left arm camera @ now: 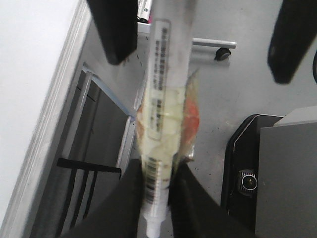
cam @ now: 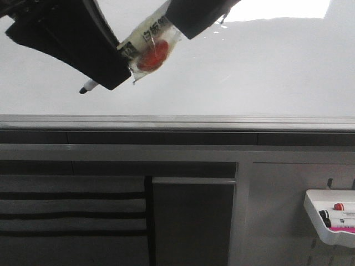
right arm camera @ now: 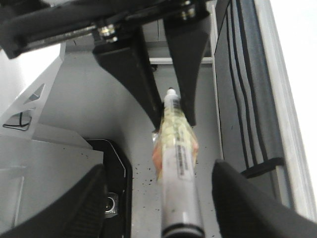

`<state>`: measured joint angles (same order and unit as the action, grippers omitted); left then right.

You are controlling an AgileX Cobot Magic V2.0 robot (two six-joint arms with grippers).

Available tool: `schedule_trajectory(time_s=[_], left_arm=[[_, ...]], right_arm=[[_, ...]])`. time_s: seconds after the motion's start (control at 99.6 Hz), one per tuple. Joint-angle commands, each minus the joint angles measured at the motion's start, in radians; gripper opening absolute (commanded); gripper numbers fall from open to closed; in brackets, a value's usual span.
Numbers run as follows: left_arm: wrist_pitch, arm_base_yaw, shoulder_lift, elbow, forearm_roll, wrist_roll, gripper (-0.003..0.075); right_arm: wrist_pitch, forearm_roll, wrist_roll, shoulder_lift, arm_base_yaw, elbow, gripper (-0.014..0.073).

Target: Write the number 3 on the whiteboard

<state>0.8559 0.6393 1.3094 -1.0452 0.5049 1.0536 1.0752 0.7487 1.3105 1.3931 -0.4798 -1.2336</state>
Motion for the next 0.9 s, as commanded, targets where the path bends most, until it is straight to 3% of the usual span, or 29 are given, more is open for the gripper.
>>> schedule_trajectory(time_s=[0.0,0.161,0.793,0.894], left_arm=[[-0.026,0.008,-0.031,-0.033,0.035,-0.002,-0.0020],[-0.026,0.008,-0.031,-0.033,0.035,-0.002,-0.0020],[-0.052,0.008,-0.031,-0.033,0.035,-0.002,-0.0020],[-0.052,0.008,-0.031,-0.033,0.035,-0.002,-0.0020]], right_arm=[[-0.031,0.036,0.052,-0.022,-0.002,-0.038,0.0350],[-0.059,0.036,0.059,-0.022,-0.002,-0.038,0.0270],[-0.093,0.039,0.059,-0.007,-0.018,-0.038,0.0268],[-0.086,0.058,0.059,-0.007,-0.018,-0.038,0.0176]])
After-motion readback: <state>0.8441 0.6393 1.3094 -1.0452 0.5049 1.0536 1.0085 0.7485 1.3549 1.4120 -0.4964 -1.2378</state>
